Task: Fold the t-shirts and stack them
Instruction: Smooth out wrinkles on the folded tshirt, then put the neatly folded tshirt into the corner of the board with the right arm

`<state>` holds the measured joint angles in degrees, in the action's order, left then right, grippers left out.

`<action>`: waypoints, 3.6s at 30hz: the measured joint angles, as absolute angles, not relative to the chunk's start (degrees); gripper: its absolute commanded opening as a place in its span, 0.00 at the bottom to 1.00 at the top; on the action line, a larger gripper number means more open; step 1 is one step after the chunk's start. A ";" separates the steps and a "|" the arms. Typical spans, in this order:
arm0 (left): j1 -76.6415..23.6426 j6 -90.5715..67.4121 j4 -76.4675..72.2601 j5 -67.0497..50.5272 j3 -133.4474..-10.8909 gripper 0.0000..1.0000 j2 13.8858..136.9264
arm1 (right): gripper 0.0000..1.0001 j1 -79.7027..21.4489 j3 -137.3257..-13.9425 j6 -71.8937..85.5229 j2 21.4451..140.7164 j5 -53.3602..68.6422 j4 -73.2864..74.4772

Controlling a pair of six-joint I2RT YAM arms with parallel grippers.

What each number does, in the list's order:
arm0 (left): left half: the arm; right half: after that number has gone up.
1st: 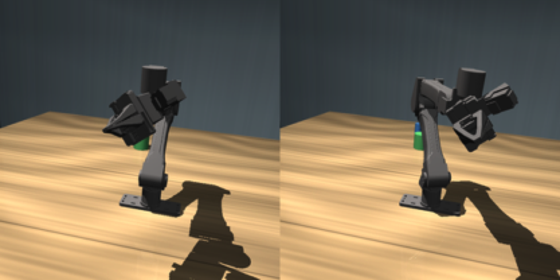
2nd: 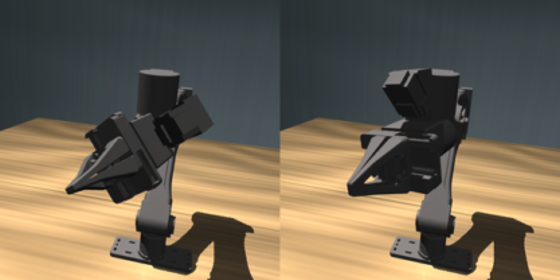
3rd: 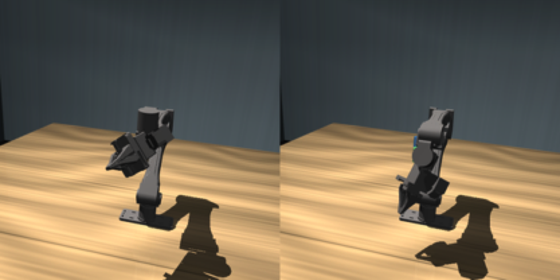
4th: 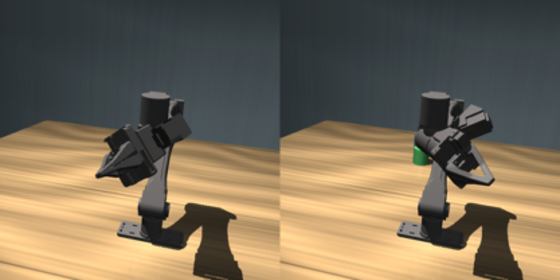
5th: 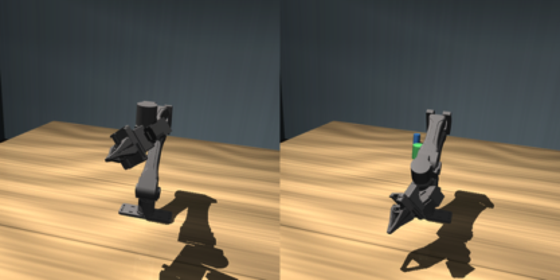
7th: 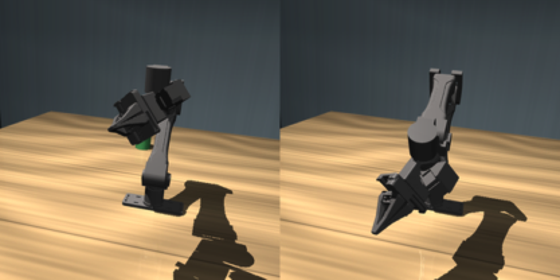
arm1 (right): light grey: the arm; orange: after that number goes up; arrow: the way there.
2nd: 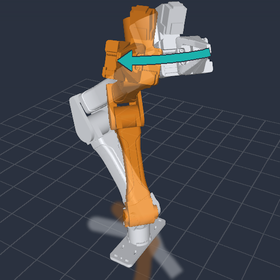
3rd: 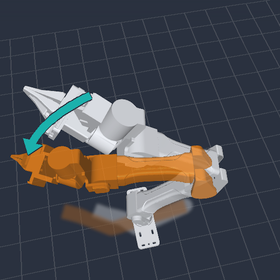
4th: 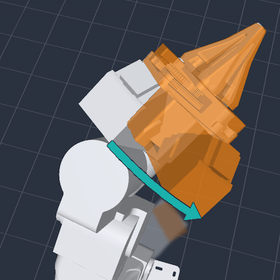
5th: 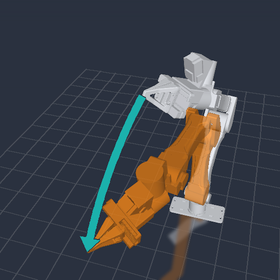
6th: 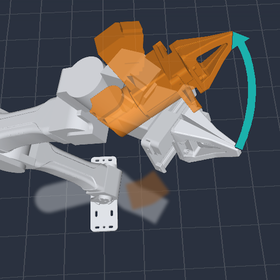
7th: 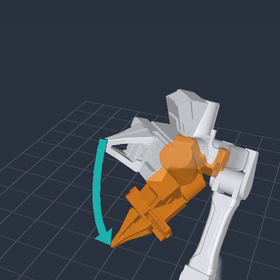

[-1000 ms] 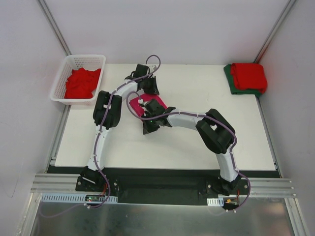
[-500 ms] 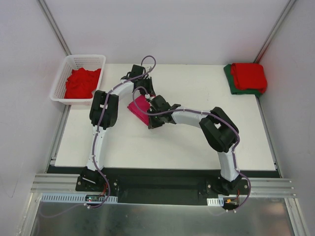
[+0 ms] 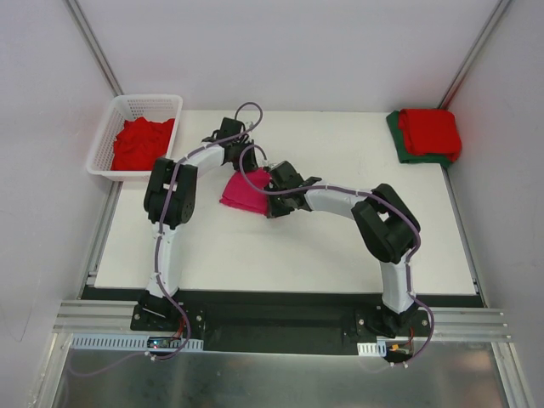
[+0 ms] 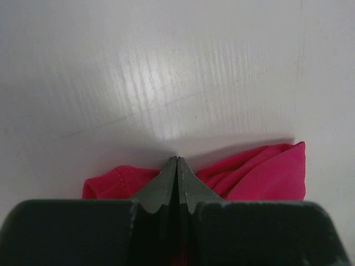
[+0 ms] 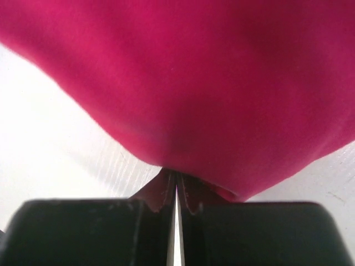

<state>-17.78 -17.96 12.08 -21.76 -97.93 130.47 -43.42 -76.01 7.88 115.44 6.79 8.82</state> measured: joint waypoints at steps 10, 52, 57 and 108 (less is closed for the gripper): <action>-17.54 -18.70 11.40 -17.15 -87.55 0.00 123.28 | 0.01 -42.81 -76.01 7.25 115.13 5.43 9.78; -6.26 -25.04 7.29 -20.40 -64.38 0.91 92.31 | 0.01 -42.19 -67.92 1.19 95.33 -2.11 20.84; -5.52 -26.65 4.97 -22.72 -57.89 0.91 89.30 | 0.01 -42.19 -67.92 1.19 95.35 -2.11 20.82; -4.38 -33.89 -10.46 -31.53 -44.31 0.92 91.09 | 0.75 -17.28 -56.95 24.82 114.30 49.39 -24.95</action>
<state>-4.38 -33.89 -10.46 -31.53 -44.31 91.09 -17.28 -56.95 24.82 114.30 49.39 -24.95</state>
